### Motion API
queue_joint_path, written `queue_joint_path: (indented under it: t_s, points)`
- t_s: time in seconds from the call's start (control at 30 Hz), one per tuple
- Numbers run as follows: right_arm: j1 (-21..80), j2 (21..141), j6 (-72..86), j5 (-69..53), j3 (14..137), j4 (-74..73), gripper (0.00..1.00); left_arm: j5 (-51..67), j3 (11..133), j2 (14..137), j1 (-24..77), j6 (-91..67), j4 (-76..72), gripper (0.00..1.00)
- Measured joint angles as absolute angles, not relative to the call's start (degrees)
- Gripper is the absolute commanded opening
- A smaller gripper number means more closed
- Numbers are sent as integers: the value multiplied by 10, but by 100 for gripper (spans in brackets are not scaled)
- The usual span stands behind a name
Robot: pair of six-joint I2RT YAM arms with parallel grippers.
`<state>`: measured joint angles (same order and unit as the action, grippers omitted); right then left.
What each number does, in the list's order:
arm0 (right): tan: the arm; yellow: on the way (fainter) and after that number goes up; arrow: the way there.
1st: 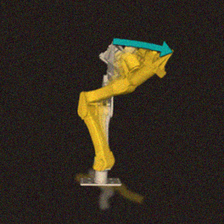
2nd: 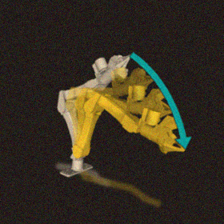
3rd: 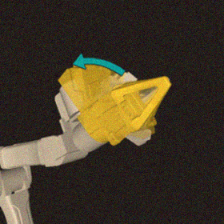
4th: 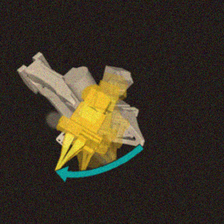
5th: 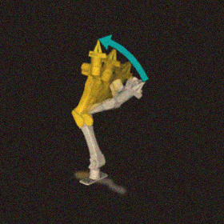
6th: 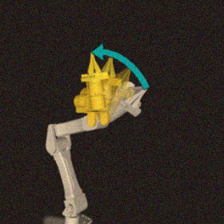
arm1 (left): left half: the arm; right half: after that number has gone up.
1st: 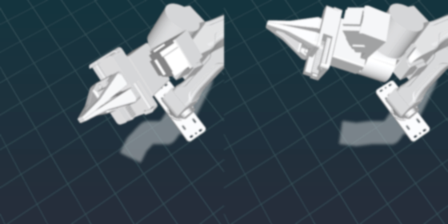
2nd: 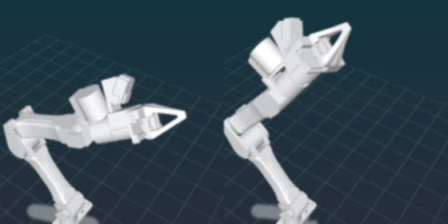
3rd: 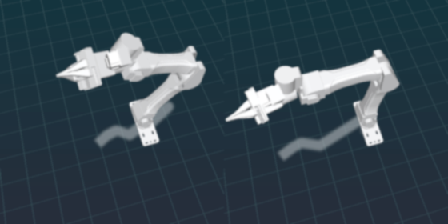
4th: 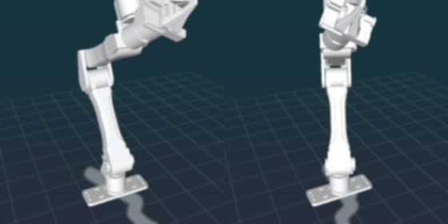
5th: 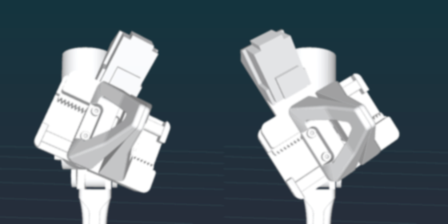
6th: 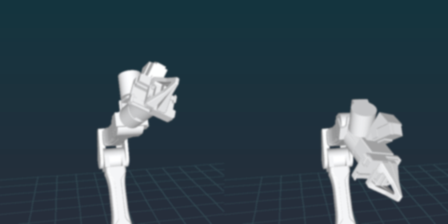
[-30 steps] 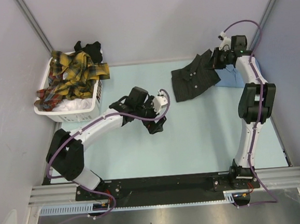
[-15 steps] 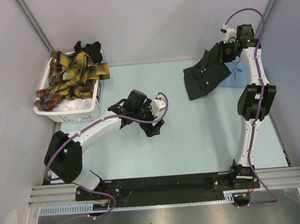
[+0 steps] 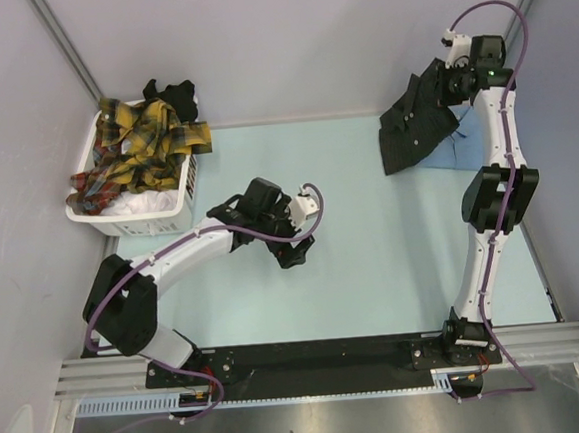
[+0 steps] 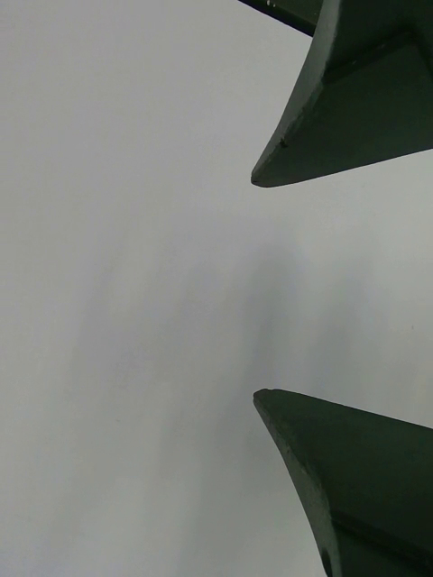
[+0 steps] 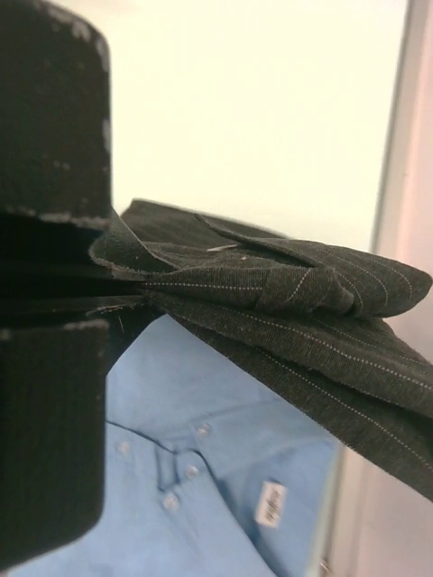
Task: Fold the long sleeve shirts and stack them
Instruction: Neatly place the folded shirt to the corner
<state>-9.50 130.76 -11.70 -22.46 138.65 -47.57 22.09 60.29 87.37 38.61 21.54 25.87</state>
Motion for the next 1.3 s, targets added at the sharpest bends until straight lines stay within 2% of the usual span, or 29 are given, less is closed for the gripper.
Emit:
queue_joint_path:
  t_s: [0.9, 1.3]
  points:
    - [-141, 1282, -152, -251, 1404, -464, 0, 212, 588, 863, 386, 216, 255, 99]
    - [-175, 1291, -218, -317, 1367, -444, 0, 217, 588, 863, 385, 230, 278, 99]
